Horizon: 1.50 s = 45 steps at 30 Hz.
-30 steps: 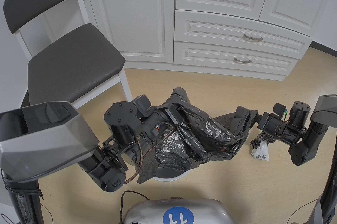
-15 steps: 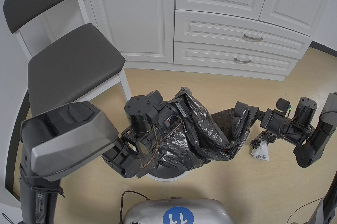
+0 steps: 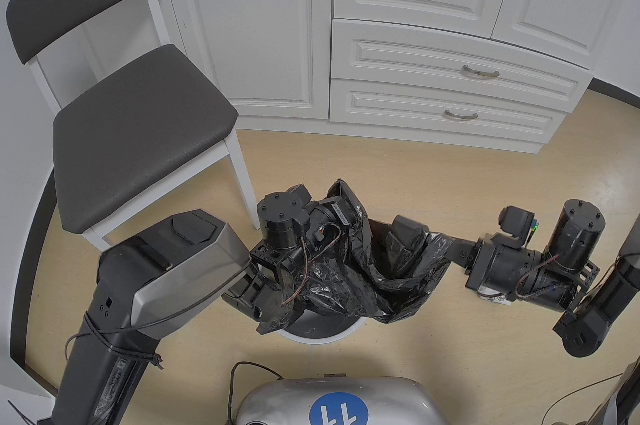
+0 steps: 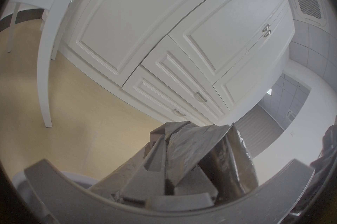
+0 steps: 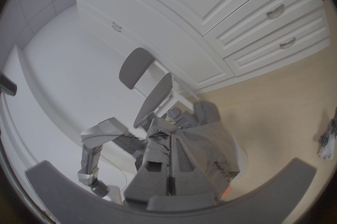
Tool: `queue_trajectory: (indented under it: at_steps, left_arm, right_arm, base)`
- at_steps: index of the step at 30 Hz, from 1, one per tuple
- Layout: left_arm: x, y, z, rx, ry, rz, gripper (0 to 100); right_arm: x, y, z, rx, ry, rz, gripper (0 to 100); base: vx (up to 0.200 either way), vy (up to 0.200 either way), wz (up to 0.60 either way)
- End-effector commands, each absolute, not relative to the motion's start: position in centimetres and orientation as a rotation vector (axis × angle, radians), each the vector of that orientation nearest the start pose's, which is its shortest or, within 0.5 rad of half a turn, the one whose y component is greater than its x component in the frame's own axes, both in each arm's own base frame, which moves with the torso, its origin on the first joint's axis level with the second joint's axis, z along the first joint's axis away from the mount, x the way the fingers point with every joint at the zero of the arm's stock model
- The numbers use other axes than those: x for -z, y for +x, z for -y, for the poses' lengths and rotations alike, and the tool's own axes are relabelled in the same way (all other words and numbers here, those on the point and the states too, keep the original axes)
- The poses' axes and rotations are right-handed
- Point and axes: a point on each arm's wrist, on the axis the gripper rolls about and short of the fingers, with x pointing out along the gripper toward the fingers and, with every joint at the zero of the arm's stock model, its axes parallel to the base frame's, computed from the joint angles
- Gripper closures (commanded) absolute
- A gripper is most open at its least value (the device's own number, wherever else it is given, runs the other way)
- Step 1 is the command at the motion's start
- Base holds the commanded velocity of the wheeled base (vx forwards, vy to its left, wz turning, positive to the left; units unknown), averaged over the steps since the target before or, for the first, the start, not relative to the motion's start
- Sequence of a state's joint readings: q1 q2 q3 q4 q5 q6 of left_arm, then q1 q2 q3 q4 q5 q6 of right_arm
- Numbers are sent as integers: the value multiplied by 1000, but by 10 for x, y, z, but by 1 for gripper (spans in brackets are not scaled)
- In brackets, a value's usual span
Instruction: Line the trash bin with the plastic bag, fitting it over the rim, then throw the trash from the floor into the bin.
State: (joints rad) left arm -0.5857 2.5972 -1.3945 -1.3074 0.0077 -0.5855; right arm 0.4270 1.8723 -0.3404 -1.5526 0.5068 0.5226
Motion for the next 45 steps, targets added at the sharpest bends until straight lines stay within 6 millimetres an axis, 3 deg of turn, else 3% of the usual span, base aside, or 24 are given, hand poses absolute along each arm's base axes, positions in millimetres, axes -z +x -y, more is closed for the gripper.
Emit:
queue_trajectory:
  at_steps: [1,13,21,28,36,37,40,44,45]
  left_arm:
    - [-13,427,272,602,-592,-91,100]
    - [-23,459,297,617,-595,-73,100]
    - [-20,451,277,566,-591,-85,100]
    - [-27,421,257,570,-590,-75,100]
    - [-46,374,229,558,-525,-107,100]
    - [-48,354,217,552,-478,-125,100]
    - [-53,329,202,552,-457,-127,100]
    - [-55,314,192,539,-445,-162,100]
    - [-54,299,176,507,-431,-211,100]
  right_arm:
    - [-118,222,-138,-987,457,-227,100]
    - [-106,194,-159,-1100,398,-299,100]
    - [-89,199,-166,-1094,370,-357,100]
    - [-82,212,-164,-1056,376,-363,100]
    - [-69,250,-163,-927,435,-355,100]
    - [-66,267,-171,-844,491,-328,100]
    - [-67,287,-181,-750,572,-278,100]
    - [-67,296,-185,-710,619,-257,100]
    - [-66,305,-193,-683,650,-229,100]
  base:
    - [0,0,0]
    - [0,0,0]
    - [0,0,0]
    - [0,0,0]
    - [0,0,0]
    - [0,0,0]
    - [0,0,0]
    - [0,0,0]
    - [0,0,0]
